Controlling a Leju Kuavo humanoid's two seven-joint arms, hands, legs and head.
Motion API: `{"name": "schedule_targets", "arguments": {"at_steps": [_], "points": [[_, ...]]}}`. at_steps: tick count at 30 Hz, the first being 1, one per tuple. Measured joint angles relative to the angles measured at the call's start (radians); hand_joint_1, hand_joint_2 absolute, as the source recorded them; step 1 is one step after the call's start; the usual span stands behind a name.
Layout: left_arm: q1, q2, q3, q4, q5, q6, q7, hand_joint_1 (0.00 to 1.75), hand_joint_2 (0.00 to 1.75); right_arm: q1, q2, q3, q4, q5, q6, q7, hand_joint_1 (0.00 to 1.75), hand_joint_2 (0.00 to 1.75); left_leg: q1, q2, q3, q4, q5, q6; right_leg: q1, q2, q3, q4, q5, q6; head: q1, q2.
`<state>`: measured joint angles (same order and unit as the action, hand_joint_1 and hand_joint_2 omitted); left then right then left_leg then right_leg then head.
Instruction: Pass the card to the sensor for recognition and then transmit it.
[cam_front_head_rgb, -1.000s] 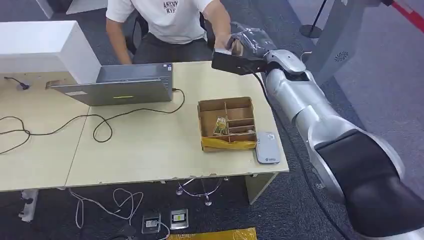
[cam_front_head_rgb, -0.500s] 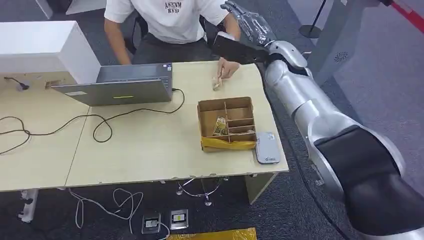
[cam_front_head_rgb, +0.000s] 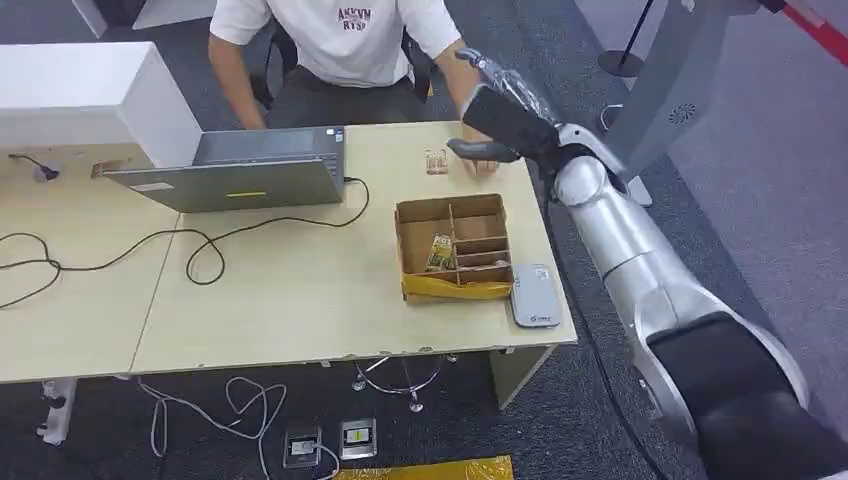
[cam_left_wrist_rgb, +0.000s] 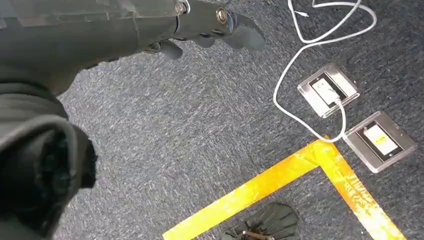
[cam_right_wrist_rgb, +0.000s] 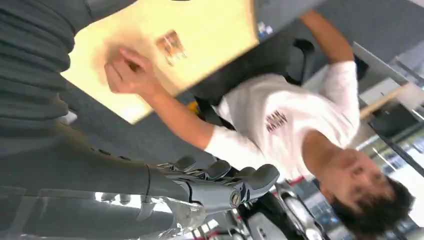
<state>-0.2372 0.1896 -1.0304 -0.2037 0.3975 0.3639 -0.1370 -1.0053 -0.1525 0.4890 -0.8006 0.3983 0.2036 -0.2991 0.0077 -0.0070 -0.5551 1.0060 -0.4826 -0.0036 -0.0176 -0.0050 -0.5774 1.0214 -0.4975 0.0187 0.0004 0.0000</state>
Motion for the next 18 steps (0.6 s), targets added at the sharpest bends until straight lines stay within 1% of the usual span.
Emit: {"name": "schedule_targets", "arguments": {"at_steps": [3, 9, 15, 18], "points": [[0.0, 0.004, 0.0, 0.0, -0.001, -0.002, 0.004, 0.0, 0.0, 0.089, -0.032, -0.001, -0.076, -0.003, 0.018, 0.029, 0.0, 1.75, 0.0, 0.0, 0.0, 0.0, 0.0, 0.0, 0.0, 0.001, 0.0, 0.0, 0.0, 0.0, 0.0, 0.0], [-0.001, 0.009, 0.0, 0.0, -0.003, -0.008, 0.011, 0.0, 0.0, 0.248, -0.086, -0.024, -0.205, -0.001, 0.029, 0.079, 0.0, 1.75, 0.0, 0.001, 0.0, 0.0, 0.0, 0.0, 0.0, 0.001, 0.0, 0.0, 0.0, 0.0, 0.0, 0.0], [-0.002, 0.009, 0.0, 0.0, -0.013, -0.008, 0.024, 0.0, 0.0, 0.364, -0.119, -0.033, -0.304, 0.02, 0.042, 0.123, 0.0, 1.75, 0.0, 0.001, 0.0, 0.0, 0.0, 0.0, 0.0, 0.001, 0.0, 0.0, 0.0, 0.0, 0.0, 0.0], [-0.004, 0.008, 0.0, 0.0, -0.023, -0.008, 0.031, 0.0, 0.0, 0.403, -0.129, -0.042, -0.342, 0.023, 0.047, 0.145, 0.0, 1.75, 0.0, 0.001, 0.0, 0.0, 0.0, 0.0, 0.0, 0.001, 0.0, 0.0, 0.0, 0.0, 0.0, 0.0]]}}
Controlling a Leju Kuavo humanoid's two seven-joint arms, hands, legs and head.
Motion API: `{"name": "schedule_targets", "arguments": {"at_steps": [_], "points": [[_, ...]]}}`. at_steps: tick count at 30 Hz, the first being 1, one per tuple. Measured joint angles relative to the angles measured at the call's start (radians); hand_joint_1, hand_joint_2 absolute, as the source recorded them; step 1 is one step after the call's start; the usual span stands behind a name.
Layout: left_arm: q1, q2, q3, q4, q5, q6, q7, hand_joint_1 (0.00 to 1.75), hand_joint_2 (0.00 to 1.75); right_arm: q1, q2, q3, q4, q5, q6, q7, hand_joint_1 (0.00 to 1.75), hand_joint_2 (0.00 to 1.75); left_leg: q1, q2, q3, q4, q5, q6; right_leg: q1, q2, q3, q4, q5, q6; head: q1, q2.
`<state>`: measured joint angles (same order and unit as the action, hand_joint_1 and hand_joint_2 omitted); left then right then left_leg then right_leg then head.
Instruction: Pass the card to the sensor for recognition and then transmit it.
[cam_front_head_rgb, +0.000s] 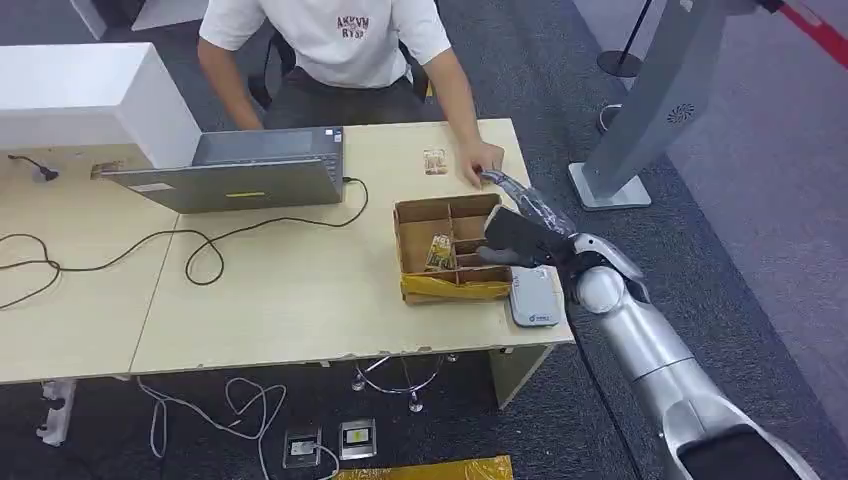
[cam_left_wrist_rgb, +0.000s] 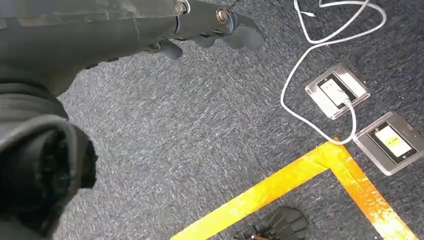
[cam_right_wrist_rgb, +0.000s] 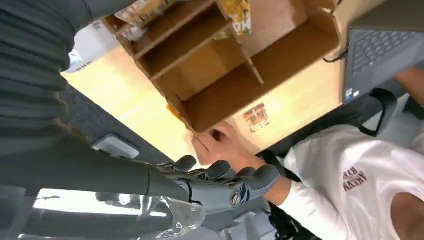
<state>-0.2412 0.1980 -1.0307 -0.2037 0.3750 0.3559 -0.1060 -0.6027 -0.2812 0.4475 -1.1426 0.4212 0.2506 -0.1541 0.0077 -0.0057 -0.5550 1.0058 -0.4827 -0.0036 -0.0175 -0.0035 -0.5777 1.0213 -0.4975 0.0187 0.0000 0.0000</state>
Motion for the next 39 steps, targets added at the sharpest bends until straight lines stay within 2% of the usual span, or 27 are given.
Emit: {"name": "schedule_targets", "arguments": {"at_steps": [11, 20, 30, 36, 39], "points": [[-0.018, 0.0, 0.0, 0.0, -0.021, -0.013, 0.014, 0.0, 0.0, 0.087, -0.046, -0.002, -0.091, 0.03, 0.008, 0.043, 0.0, 1.75, 0.0, 0.0, 0.0, 0.0, 0.0, 0.0, 0.0, 0.0, 0.0, 0.0, 0.0, 0.0, 0.0, 0.0], [-0.025, 0.0, 0.0, 0.0, -0.031, -0.014, 0.025, 0.0, 0.0, 0.132, -0.072, 0.001, -0.117, 0.12, -0.001, 0.065, 0.0, 1.75, 0.0, 0.0, 0.0, 0.0, 0.0, 0.0, 0.0, 0.0, 0.0, 0.0, 0.0, 0.0, 0.0, 0.0], [-0.027, 0.0, 0.0, 0.0, -0.027, -0.012, 0.029, 0.0, 0.0, 0.14, -0.082, 0.011, -0.118, 0.294, -0.115, 0.105, 0.0, 1.75, 0.0, 0.0, -0.001, 0.0, 0.0, 0.0, 0.0, 0.0, 0.0, 0.0, 0.0, 0.0, 0.0, 0.0], [-0.025, -0.001, 0.0, 0.0, -0.016, -0.006, 0.029, 0.0, 0.0, 0.134, -0.071, 0.035, -0.094, 0.449, -0.238, 0.067, 0.0, 1.75, 0.0, 0.0, -0.002, 0.0, 0.0, 0.0, 0.0, -0.001, 0.0, 0.0, 0.0, 0.0, 0.0, 0.0], [-0.025, -0.002, 0.001, 0.0, -0.01, -0.005, 0.028, 0.0, 0.0, 0.131, -0.054, 0.057, -0.074, 0.491, -0.265, 0.046, 0.0, 1.75, 0.0, 0.0, -0.002, 0.0, 0.0, 0.0, 0.0, -0.001, 0.0, 0.0, 0.0, 0.0, 0.0, 0.0]]}}
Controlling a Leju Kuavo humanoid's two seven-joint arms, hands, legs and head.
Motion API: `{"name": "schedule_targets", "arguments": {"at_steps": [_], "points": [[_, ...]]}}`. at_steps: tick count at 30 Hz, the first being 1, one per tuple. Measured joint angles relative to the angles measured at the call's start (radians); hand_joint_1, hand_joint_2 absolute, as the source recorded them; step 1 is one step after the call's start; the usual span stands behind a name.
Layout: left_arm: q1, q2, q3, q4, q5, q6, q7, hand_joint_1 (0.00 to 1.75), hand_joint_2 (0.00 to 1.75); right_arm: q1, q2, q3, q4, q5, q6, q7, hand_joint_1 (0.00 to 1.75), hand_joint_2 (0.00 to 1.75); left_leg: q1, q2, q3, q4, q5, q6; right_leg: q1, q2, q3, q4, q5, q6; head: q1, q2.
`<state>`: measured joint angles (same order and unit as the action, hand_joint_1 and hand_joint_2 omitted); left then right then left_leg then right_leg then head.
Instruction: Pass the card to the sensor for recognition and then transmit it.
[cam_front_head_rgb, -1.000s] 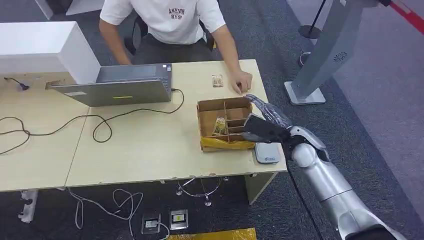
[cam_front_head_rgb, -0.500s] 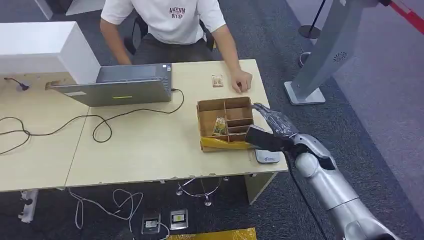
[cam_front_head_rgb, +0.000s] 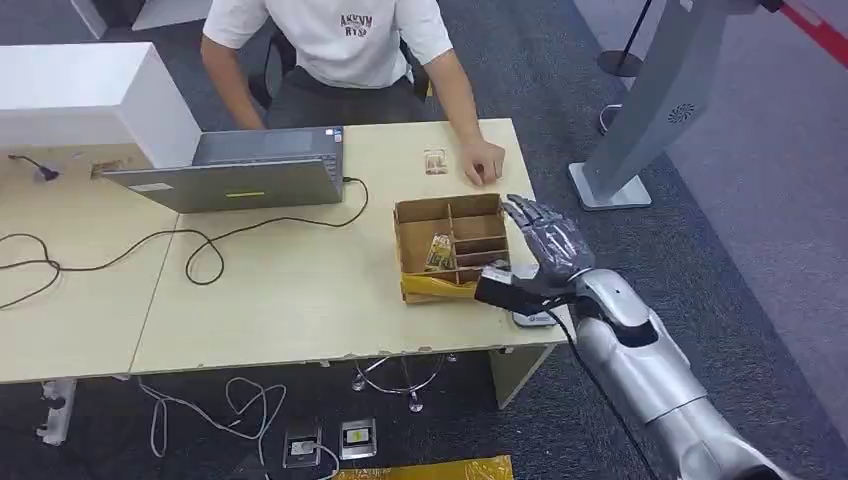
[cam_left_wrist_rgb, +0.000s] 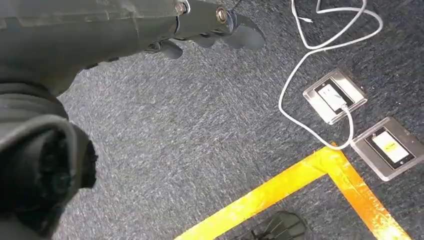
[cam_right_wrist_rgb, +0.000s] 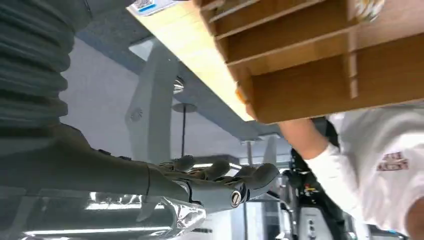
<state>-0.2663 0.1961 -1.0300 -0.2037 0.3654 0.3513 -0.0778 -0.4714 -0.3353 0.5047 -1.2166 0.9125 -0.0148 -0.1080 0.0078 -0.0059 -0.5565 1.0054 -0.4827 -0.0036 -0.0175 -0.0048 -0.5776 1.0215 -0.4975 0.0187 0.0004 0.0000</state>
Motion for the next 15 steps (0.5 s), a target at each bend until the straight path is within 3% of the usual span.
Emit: {"name": "schedule_targets", "arguments": {"at_steps": [15], "points": [[0.005, -0.001, 0.001, 0.0, 0.003, -0.001, -0.002, 0.0, 0.0, -0.008, 0.057, 0.05, 0.092, 0.01, -0.018, -0.025, 0.0, 1.75, 0.0, 0.0, 0.0, 0.0, 0.0, 0.0, 0.0, 0.0, 0.0, 0.0, 0.0, 0.0, 0.0, 0.0]]}}
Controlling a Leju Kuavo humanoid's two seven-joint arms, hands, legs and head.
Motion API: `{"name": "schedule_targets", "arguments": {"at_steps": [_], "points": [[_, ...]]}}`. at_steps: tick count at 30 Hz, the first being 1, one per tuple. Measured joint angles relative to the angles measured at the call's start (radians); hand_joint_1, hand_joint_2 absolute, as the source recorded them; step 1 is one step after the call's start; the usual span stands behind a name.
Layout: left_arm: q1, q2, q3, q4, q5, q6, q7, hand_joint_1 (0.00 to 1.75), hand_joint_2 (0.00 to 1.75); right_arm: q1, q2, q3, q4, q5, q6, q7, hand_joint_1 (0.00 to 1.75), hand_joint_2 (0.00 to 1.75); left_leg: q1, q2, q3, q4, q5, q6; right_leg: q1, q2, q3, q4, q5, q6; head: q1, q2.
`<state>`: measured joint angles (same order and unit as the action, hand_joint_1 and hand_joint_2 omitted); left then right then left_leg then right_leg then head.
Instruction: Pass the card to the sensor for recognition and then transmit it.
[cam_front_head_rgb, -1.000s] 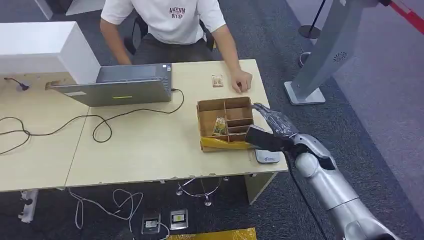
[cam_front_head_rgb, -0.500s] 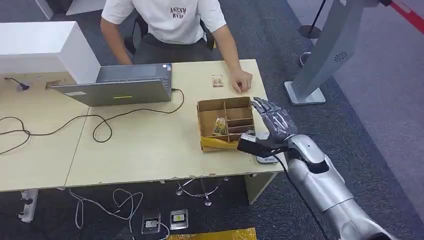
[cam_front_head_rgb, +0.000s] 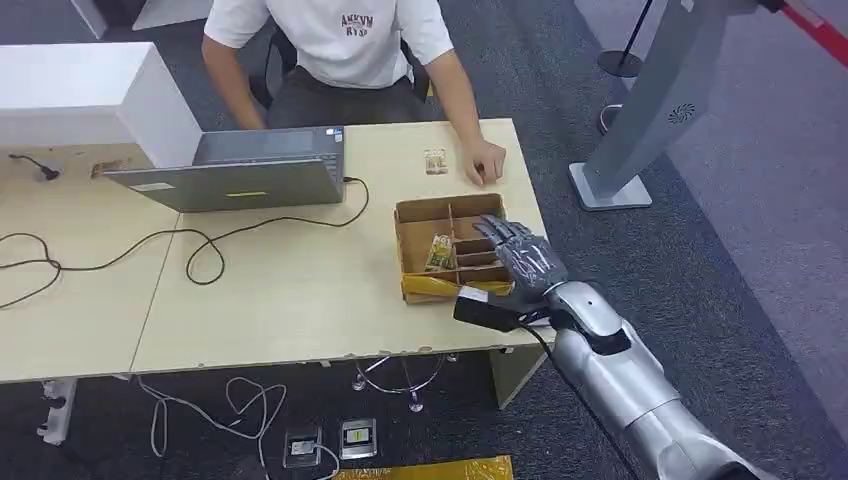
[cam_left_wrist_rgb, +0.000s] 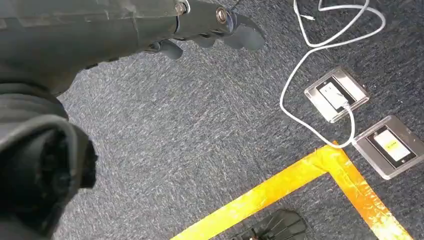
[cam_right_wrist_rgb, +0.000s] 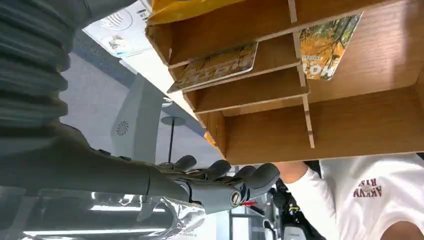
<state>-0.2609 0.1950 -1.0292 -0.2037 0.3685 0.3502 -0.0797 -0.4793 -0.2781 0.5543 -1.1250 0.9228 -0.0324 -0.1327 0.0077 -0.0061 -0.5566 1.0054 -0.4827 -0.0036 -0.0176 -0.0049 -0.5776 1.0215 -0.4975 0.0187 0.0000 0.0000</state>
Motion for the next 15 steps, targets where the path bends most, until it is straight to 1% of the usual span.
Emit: {"name": "schedule_targets", "arguments": {"at_steps": [4, 10, 15], "points": [[0.001, 0.0, 0.0, 0.0, 0.007, -0.002, 0.0, 0.0, 0.0, -0.011, 0.008, 0.008, 0.026, -0.002, -0.006, -0.011, 0.0, 1.75, 0.0, 0.0, 0.0, 0.0, 0.0, 0.0, 0.0, 0.0, 0.0, 0.0, 0.0, 0.0, 0.0, 0.0], [0.006, 0.001, 0.001, 0.0, 0.015, -0.002, -0.005, 0.0, 0.0, -0.027, 0.024, 0.014, 0.062, -0.004, -0.034, -0.028, 0.0, 1.75, 0.0, 0.0, 0.0, 0.0, 0.0, 0.0, 0.0, 0.0, 0.0, 0.0, 0.0, 0.0, 0.001, 0.0], [0.014, 0.0, 0.013, 0.0, 0.028, 0.003, -0.009, 0.0, 0.0, -0.065, 0.048, 0.015, 0.135, -0.003, -0.08, -0.029, 0.0, 1.75, 0.0, 0.0, 0.0, 0.0, 0.0, 0.0, 0.0, 0.0, 0.0, 0.0, 0.0, 0.0, 0.0, 0.0]]}}
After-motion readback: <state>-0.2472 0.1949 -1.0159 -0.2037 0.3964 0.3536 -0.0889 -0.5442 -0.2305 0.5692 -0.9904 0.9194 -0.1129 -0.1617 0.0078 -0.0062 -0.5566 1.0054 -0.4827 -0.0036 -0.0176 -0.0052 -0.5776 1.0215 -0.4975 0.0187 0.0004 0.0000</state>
